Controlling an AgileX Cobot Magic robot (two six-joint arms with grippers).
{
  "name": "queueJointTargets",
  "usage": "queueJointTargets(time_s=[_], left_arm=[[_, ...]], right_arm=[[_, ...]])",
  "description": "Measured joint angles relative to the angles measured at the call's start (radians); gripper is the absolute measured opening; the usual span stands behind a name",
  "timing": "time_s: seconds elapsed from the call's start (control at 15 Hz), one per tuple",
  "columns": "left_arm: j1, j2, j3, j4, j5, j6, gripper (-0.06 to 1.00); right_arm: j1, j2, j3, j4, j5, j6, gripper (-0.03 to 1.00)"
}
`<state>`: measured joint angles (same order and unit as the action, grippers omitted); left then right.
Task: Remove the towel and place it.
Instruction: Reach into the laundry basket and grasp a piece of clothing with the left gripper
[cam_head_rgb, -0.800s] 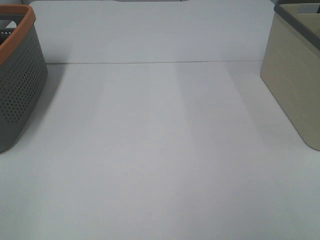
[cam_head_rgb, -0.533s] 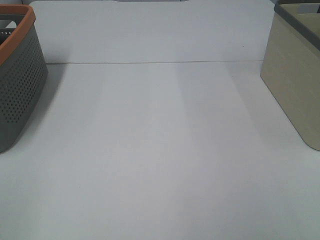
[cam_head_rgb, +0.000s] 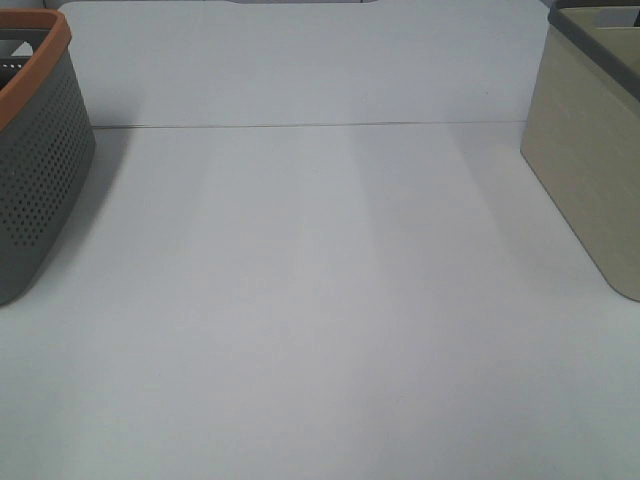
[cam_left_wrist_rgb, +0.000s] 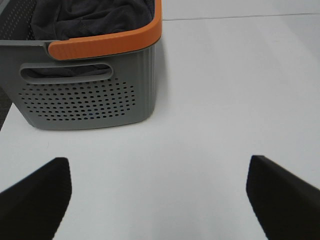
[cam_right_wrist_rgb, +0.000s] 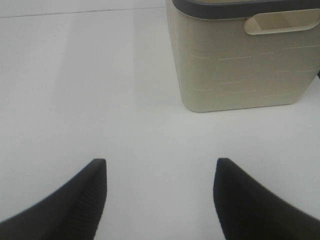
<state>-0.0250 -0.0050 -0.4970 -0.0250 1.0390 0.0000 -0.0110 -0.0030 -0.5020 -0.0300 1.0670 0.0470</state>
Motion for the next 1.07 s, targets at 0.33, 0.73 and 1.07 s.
queueJointTargets(time_s=[0.33,0.73,1.07], left_arm=[[0.000,0.000,0.000,0.000,0.000,0.000,0.89],[0.000,0.000,0.000,0.000,0.000,0.000,0.89],[0.000,0.000,0.000,0.000,0.000,0.000,0.89]], right_arm=[[0.000,0.000,0.000,0.000,0.000,0.000,0.63],[0.000,0.000,0.000,0.000,0.000,0.000,0.63],[0.000,0.000,0.000,0.000,0.000,0.000,0.63]])
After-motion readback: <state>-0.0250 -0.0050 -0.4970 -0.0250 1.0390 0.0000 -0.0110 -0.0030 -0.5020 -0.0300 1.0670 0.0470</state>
